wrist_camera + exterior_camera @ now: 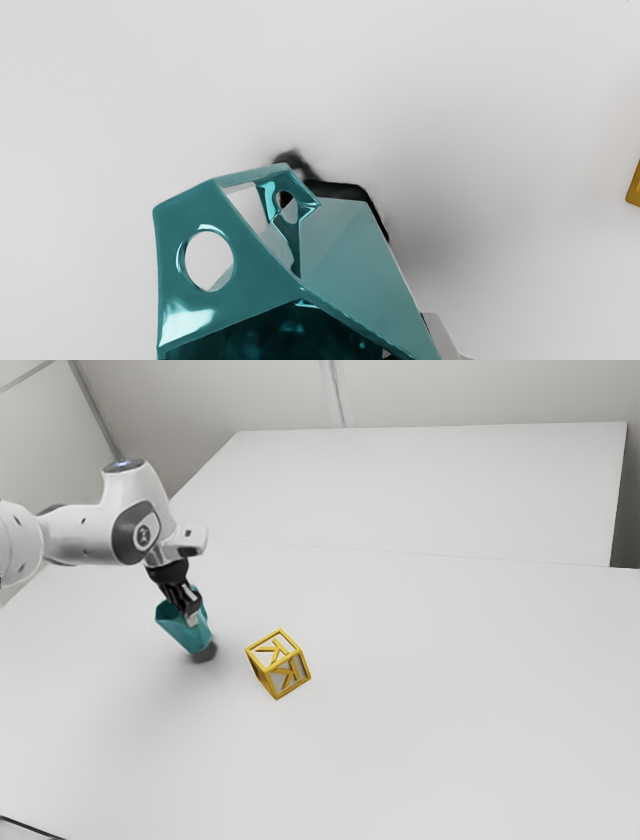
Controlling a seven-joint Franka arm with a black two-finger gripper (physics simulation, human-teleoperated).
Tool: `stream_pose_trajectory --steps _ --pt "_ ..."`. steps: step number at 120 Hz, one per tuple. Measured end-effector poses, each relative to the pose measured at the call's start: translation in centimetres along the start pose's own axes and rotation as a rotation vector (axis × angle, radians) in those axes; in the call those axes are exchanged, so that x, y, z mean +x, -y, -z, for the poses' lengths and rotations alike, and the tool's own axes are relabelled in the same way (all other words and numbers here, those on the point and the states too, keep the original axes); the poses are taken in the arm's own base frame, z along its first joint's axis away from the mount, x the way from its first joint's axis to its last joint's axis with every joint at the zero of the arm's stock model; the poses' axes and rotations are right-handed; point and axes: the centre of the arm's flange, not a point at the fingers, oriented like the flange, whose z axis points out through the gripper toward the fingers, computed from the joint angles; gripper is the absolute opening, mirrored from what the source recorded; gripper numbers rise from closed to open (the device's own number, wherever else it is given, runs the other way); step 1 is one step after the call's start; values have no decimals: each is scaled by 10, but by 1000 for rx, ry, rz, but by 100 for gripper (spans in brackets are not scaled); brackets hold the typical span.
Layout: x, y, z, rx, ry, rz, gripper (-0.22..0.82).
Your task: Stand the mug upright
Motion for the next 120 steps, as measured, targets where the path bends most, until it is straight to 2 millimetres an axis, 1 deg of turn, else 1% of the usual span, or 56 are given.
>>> stream_pose_trajectory --steps 6,25,32,40,50,59,66,76,93,100,110,120 --pt "1 2 -6 0 1 20 -18" --pt "4 3 -15 2 -3 72 -18" --pt "5 4 -18 -1 -2 89 -15" --pt "5 4 -20 -2 -4 105 -6" --pt "5 4 -17 0 -8 123 12" --pt "6 5 -7 7 -21 138 27" --pt "5 4 8 16 -39 150 35" --pt "5 4 36 22 -64 169 43" --pt "17 10 105 11 -113 202 52" --pt "25 3 130 1 -123 197 54" --pt "37 -14 163 -9 -140 176 56" --pt "40 -22 192 -32 -155 177 57"
